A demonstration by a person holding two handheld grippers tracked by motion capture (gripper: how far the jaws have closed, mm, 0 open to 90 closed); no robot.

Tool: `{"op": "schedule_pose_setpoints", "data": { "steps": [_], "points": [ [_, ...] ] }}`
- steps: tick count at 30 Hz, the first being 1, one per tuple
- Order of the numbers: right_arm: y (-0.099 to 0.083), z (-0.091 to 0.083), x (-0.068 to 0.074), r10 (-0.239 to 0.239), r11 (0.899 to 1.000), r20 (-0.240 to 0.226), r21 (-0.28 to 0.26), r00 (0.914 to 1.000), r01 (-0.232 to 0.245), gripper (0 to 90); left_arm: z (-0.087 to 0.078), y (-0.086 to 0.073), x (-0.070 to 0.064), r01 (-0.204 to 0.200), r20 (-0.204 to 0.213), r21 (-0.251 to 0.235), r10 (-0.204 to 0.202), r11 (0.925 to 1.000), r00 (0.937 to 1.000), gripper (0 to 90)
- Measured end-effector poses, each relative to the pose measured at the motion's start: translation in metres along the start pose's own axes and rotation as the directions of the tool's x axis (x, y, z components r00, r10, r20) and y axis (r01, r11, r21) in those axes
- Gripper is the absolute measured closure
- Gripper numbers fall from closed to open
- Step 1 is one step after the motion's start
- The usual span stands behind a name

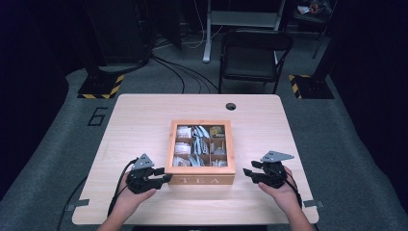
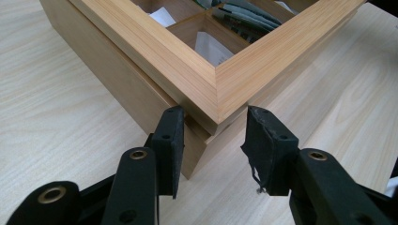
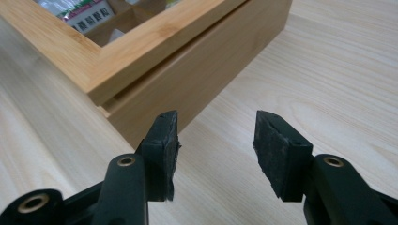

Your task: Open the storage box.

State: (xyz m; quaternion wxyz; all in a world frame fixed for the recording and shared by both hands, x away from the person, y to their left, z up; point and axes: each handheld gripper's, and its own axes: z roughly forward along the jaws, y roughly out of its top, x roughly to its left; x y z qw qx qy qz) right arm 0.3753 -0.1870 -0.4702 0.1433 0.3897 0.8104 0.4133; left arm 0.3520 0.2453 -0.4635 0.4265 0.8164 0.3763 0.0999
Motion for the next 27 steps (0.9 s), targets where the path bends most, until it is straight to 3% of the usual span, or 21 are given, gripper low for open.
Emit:
{"op": "schedule_pose_setpoints", "data": {
  "steps": [5,10,17,23,27],
  "points": [
    [0.005,-0.003,0.006,-0.014,1.000,-0.037,-0.001,0.9992,0.014,49.3,-0.001,0.002,0.001,0.016,0.008,0.005,-0.016,0.9999,0.9998,57.8],
    [0.010,-0.004,0.014,-0.060,0.998,-0.063,0.007,0.9962,0.061,49.4,-0.003,0.005,0.002,0.020,0.017,0.004,-0.020,0.9998,0.9997,57.9],
    [0.014,-0.004,0.025,-0.055,0.998,-0.147,0.018,0.9876,0.058,56.4,-0.005,0.007,0.002,0.029,0.021,0.000,-0.029,0.9996,0.9994,57.9],
    [0.016,0.000,0.031,-0.071,0.997,-0.157,0.026,0.9851,0.076,57.4,-0.006,0.008,0.001,0.037,0.022,-0.003,-0.037,0.9993,0.9991,58.0],
    [0.019,0.004,0.037,-0.079,0.996,-0.151,0.022,0.9853,0.083,63.1,-0.006,0.008,0.001,0.041,0.023,-0.001,-0.040,0.9992,0.9989,58.0]
  ]
}}
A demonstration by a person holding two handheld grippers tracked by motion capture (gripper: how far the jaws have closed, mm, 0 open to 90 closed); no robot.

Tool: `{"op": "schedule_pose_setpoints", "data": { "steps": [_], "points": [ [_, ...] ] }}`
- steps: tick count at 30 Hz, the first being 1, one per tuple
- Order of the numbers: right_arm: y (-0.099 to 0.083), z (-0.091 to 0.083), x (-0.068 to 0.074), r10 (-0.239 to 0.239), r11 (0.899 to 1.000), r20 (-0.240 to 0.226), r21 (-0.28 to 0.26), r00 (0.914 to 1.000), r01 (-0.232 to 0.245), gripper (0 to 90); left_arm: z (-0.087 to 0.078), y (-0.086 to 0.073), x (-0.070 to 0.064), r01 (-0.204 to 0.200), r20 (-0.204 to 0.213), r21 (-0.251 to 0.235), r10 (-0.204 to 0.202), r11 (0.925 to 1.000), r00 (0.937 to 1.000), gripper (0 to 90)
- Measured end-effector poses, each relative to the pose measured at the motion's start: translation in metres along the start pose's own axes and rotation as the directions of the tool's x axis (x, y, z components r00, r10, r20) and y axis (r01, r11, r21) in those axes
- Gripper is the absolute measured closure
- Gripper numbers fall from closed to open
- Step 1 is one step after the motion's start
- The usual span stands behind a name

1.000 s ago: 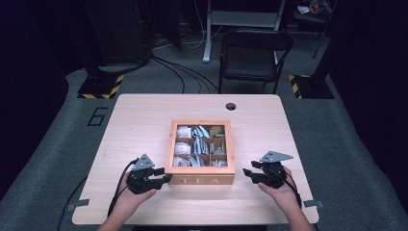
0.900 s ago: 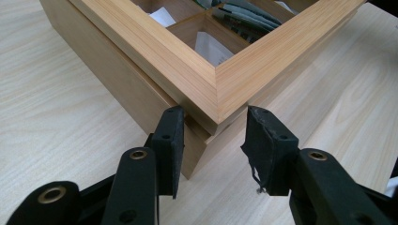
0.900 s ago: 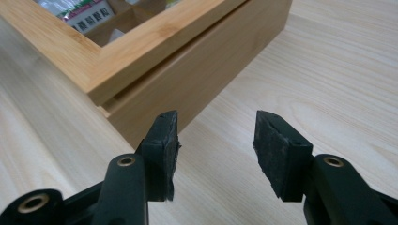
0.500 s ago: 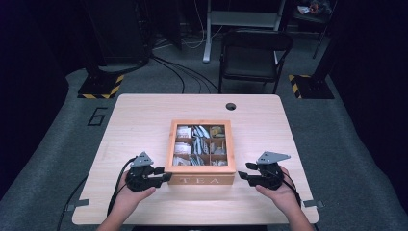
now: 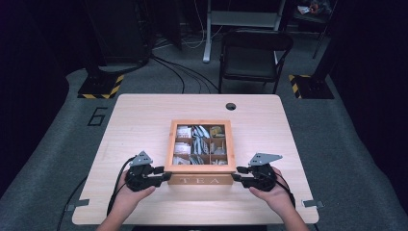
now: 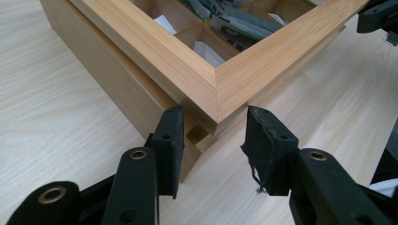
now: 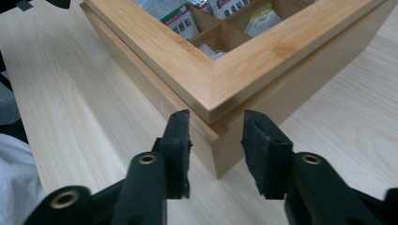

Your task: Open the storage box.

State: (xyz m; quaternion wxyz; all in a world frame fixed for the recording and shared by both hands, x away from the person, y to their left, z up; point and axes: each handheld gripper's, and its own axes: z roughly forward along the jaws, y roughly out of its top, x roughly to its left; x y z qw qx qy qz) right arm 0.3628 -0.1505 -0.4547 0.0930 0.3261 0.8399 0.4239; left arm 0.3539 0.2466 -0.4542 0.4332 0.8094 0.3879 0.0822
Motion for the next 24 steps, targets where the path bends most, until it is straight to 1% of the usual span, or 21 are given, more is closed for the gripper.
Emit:
{"op": "schedule_pose_setpoints", "data": {
  "steps": [1,3,5,6,7,8,10,11,12,13,14,17,18,20,21,22,23,24],
  "points": [
    [0.001,0.001,0.001,-0.007,1.000,0.001,-0.005,1.0000,0.007,63.9,0.000,0.000,0.000,-0.003,-0.004,-0.002,0.003,1.0000,1.0000,58.0],
    [0.002,0.004,0.004,-0.015,1.000,0.005,-0.002,0.9999,0.015,64.8,0.000,0.000,0.001,-0.005,0.002,0.003,0.005,1.0000,1.0000,58.0],
    [0.003,0.006,0.005,-0.023,1.000,0.013,0.010,0.9996,0.023,64.8,0.000,0.001,0.000,-0.004,0.001,0.007,0.004,1.0000,1.0000,58.0],
    [0.003,0.008,0.006,-0.020,1.000,0.019,0.013,0.9996,0.020,65.0,0.000,0.001,0.000,-0.004,0.001,0.007,0.004,1.0000,1.0000,58.0],
    [0.003,0.009,0.006,-0.029,0.999,0.022,0.017,0.9993,0.028,65.4,0.000,0.001,0.000,-0.006,-0.001,0.009,0.006,0.9999,1.0000,58.0],
    [0.004,0.009,0.006,-0.023,1.000,0.025,0.017,0.9994,0.023,65.5,0.000,0.001,0.000,0.000,0.001,0.008,0.000,1.0000,1.0000,58.0],
    [0.005,0.009,0.005,-0.006,1.000,0.026,0.013,0.9996,0.006,65.3,-0.001,0.002,0.000,-0.010,-0.001,0.009,0.010,0.9999,0.9999,58.0],
    [0.005,0.009,0.005,0.008,1.000,0.023,0.012,0.9997,-0.008,65.0,-0.001,0.002,0.000,-0.008,-0.002,0.009,0.008,0.9999,1.0000,58.0],
    [0.006,0.008,0.004,0.011,1.000,0.018,0.013,0.9998,-0.011,64.5,-0.002,0.003,0.000,-0.003,0.001,0.010,0.003,0.9999,1.0000,58.0],
    [0.007,0.008,0.004,0.019,1.000,0.016,0.010,0.9997,-0.020,63.9,-0.002,0.003,0.001,-0.009,0.001,0.009,0.009,0.9999,1.0000,58.0],
    [0.007,0.008,0.004,0.016,1.000,0.019,0.007,0.9997,-0.016,63.5,-0.003,0.004,0.001,-0.003,0.004,0.008,0.003,1.0000,1.0000,58.0],
    [0.011,0.007,0.005,0.026,0.999,0.024,0.020,0.9994,-0.027,62.0,-0.004,0.007,0.001,0.000,0.014,0.011,0.000,0.9999,0.9999,57.9],
    [0.013,0.007,0.005,0.026,0.999,0.021,0.022,0.9994,-0.027,61.6,-0.005,0.008,0.001,0.004,0.011,0.002,-0.004,1.0000,0.9999,57.9],
    [0.016,0.005,0.005,0.035,0.999,0.020,0.023,0.9992,-0.036,61.2,-0.007,0.010,0.000,0.008,0.012,0.008,-0.008,0.9999,0.9999,57.9],
    [0.017,0.005,0.005,0.031,0.999,0.020,0.022,0.9993,-0.032,60.9,-0.008,0.012,0.001,-0.001,0.013,0.005,0.001,1.0000,0.9999,57.8],
    [0.019,0.004,0.005,0.038,0.999,0.022,0.022,0.9990,-0.039,60.6,-0.009,0.014,0.000,0.005,0.007,0.003,-0.005,1.0000,1.0000,57.8],
    [0.021,0.002,0.005,0.043,0.999,0.023,0.019,0.9988,-0.044,60.0,-0.010,0.015,0.000,-0.004,0.011,0.007,0.004,1.0000,0.9999,57.7],
    [0.023,0.002,0.005,0.052,0.998,0.024,0.018,0.9984,-0.052,59.8,-0.010,0.015,0.000,-0.004,0.011,0.007,0.004,1.0000,0.9999,57.7]
  ]
}}
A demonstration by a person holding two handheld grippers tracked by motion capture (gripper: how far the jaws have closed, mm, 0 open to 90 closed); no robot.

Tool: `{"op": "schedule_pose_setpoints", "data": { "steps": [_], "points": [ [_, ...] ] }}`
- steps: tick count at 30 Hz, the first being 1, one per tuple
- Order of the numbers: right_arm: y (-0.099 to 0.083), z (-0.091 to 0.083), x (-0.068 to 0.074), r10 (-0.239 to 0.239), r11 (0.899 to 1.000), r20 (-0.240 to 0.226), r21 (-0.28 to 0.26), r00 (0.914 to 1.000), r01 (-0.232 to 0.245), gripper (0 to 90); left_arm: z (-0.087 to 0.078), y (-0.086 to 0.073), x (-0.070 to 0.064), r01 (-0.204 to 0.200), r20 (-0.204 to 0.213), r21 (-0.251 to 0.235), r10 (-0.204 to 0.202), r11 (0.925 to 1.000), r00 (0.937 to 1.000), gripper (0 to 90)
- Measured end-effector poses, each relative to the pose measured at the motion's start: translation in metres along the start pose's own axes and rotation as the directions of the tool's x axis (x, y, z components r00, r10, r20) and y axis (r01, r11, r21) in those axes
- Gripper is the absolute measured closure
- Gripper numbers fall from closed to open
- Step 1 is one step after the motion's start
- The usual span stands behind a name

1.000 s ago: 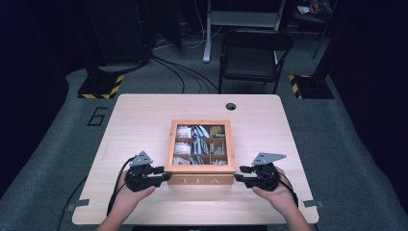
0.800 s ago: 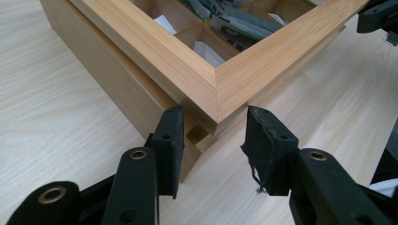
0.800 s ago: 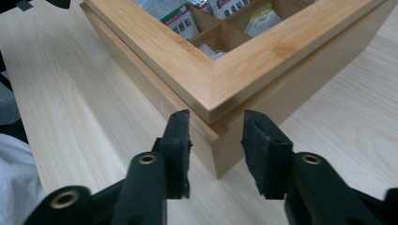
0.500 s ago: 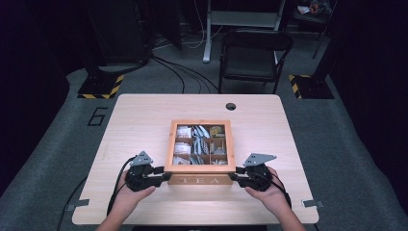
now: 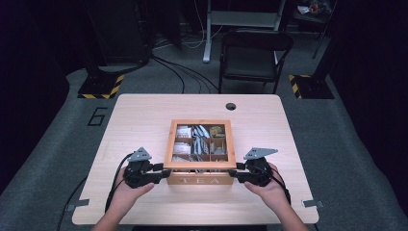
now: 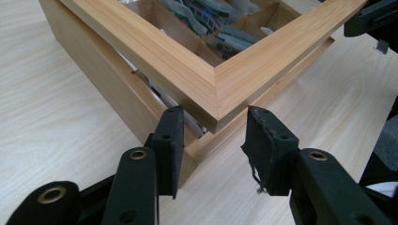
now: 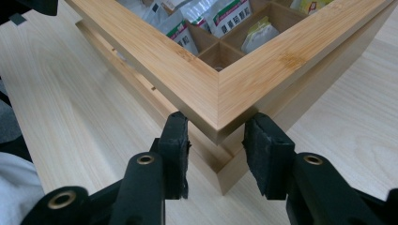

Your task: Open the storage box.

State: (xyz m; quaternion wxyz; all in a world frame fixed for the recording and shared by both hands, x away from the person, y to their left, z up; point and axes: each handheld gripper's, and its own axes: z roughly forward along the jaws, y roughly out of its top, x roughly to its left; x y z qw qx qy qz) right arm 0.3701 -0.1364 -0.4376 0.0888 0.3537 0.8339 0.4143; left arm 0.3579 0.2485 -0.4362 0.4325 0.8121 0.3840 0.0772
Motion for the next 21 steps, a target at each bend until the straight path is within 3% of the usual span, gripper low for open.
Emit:
{"op": "schedule_pose_setpoints", "data": {
  "steps": [7,12,21],
  "points": [
    [0.011,-0.007,-0.001,-0.003,1.000,0.003,0.001,1.0000,0.003,58.0,-0.004,0.013,-0.003,-0.026,-0.025,0.009,0.026,0.9996,0.9994,55.3],
    [0.017,-0.013,-0.002,0.011,1.000,0.000,-0.012,0.9999,-0.011,55.5,-0.006,0.022,-0.002,-0.024,-0.027,0.007,0.024,0.9997,0.9993,53.1],
    [0.028,-0.018,-0.005,-0.011,1.000,0.011,-0.014,0.9999,0.011,50.6,-0.007,0.033,-0.001,-0.022,-0.031,0.013,0.022,0.9997,0.9993,51.2]
  ]
}}
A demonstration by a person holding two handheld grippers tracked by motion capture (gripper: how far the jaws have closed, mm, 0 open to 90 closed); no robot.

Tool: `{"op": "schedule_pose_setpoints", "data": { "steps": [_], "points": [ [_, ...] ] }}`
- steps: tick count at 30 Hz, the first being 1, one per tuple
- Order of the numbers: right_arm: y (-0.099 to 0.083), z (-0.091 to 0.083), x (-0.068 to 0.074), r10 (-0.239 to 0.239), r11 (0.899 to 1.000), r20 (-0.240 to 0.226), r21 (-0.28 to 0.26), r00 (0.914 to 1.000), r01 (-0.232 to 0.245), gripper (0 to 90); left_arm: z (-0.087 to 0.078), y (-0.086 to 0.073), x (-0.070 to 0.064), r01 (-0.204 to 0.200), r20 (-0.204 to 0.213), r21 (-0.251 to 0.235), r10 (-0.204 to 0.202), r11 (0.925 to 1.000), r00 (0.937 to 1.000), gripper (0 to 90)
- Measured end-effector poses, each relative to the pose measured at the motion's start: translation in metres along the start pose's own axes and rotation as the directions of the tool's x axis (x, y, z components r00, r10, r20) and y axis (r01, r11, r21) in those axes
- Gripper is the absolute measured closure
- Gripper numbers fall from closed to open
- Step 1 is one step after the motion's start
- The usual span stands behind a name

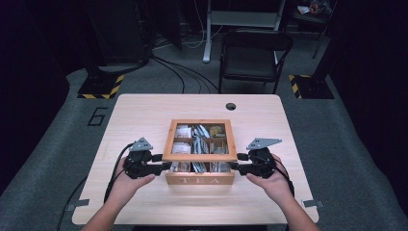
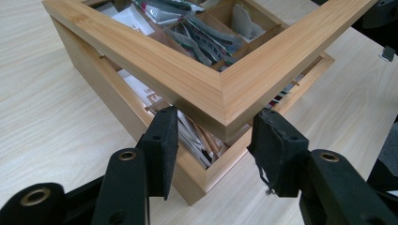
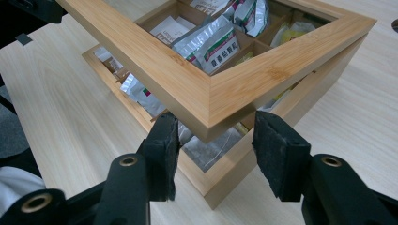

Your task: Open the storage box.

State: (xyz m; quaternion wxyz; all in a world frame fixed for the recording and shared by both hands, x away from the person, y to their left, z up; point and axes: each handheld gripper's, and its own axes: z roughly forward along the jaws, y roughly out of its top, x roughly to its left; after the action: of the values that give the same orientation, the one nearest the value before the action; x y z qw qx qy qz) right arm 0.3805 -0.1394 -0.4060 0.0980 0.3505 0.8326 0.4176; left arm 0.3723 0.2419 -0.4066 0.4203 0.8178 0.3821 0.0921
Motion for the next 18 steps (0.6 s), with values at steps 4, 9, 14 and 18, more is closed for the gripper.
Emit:
{"op": "schedule_pose_setpoints", "data": {
  "steps": [4,9,14,18],
  "points": [
    [0.006,-0.001,0.000,-0.005,1.000,0.005,0.000,1.0000,0.005,47.8,0.000,0.005,0.001,0.014,0.008,-0.003,-0.014,0.9999,0.9999,48.8],
    [0.016,0.000,-0.001,-0.019,1.000,0.017,0.018,0.9997,0.019,43.5,0.001,0.013,0.004,0.024,0.013,0.005,-0.025,0.9997,0.9996,45.7],
    [0.024,0.000,-0.004,-0.026,0.999,0.024,0.023,0.9994,0.025,41.7,0.003,0.020,0.006,0.030,0.012,0.000,-0.030,0.9996,0.9995,45.2],
    [0.031,0.000,-0.006,-0.025,0.999,0.034,0.027,0.9991,0.024,41.5,0.005,0.027,0.008,0.022,0.001,0.001,-0.022,0.9998,0.9998,45.0]
  ]
}}
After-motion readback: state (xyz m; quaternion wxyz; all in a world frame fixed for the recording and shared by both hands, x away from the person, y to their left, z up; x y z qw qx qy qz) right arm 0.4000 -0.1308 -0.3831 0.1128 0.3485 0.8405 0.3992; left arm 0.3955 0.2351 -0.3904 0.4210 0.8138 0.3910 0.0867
